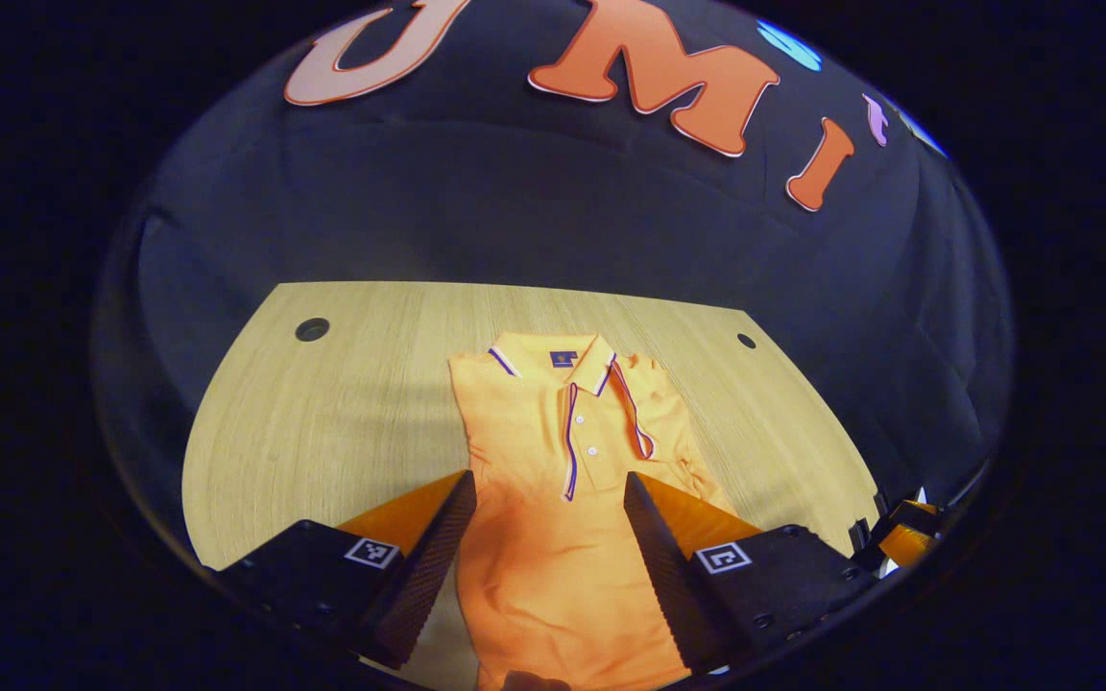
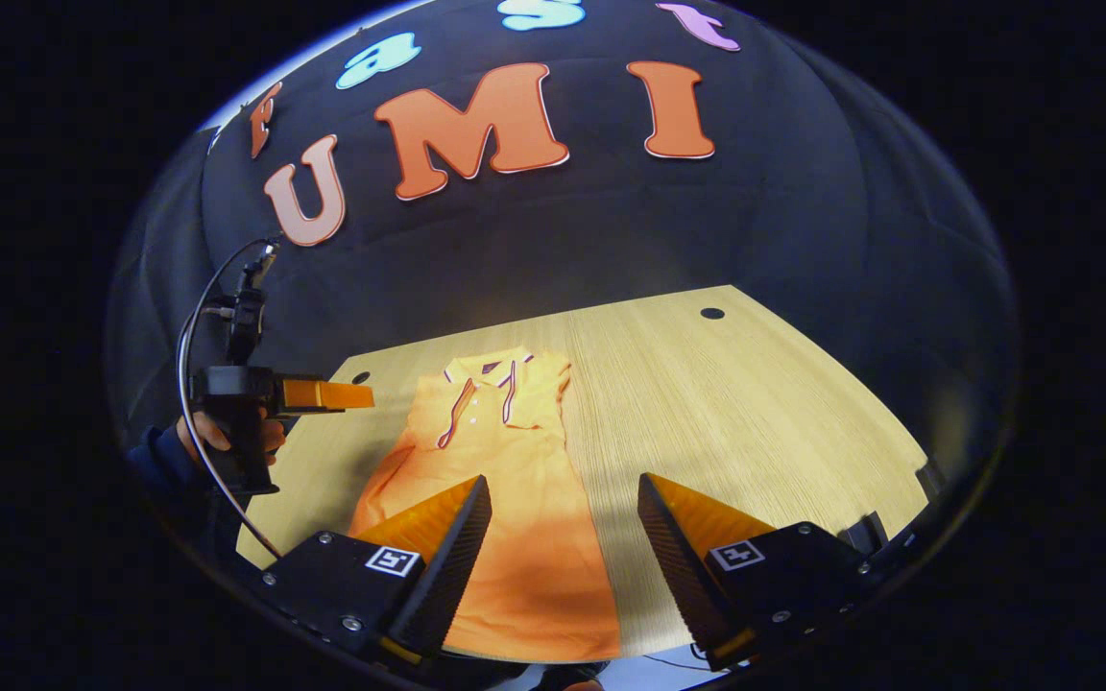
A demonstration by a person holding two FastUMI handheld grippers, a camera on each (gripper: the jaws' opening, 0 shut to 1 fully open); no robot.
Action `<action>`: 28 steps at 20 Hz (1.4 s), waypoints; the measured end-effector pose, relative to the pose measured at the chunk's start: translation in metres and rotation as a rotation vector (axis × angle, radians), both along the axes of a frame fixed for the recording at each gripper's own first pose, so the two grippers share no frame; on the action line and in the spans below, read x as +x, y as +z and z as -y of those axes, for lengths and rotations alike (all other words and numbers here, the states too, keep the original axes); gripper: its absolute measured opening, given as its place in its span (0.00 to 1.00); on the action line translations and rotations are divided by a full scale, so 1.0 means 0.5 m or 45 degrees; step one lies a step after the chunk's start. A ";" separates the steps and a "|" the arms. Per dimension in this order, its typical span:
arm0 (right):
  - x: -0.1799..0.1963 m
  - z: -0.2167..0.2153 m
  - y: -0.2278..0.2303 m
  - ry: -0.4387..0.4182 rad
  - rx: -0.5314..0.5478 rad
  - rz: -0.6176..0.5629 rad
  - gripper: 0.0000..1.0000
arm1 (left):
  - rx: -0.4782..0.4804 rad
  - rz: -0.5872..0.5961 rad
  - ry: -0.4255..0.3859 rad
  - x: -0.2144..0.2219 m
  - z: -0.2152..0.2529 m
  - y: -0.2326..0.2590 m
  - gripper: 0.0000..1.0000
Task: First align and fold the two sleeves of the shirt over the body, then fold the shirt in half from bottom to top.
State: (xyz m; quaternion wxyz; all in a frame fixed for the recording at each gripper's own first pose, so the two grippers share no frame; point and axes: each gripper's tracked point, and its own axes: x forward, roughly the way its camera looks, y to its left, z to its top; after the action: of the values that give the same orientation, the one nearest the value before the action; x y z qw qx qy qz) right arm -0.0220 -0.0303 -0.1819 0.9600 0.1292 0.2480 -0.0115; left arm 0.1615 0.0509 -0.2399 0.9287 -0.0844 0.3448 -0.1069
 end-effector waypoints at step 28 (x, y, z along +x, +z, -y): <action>-0.131 -0.057 -0.308 0.351 -0.073 -0.339 0.94 | 0.290 -0.183 0.097 -0.485 -0.076 -0.246 0.96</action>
State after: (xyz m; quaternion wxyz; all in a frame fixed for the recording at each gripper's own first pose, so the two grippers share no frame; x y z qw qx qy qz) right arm -0.0877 -0.0021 -0.3359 0.9145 0.0640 0.3877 0.0961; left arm -0.0809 0.0887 -0.3632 0.9085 0.0013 0.4170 -0.0254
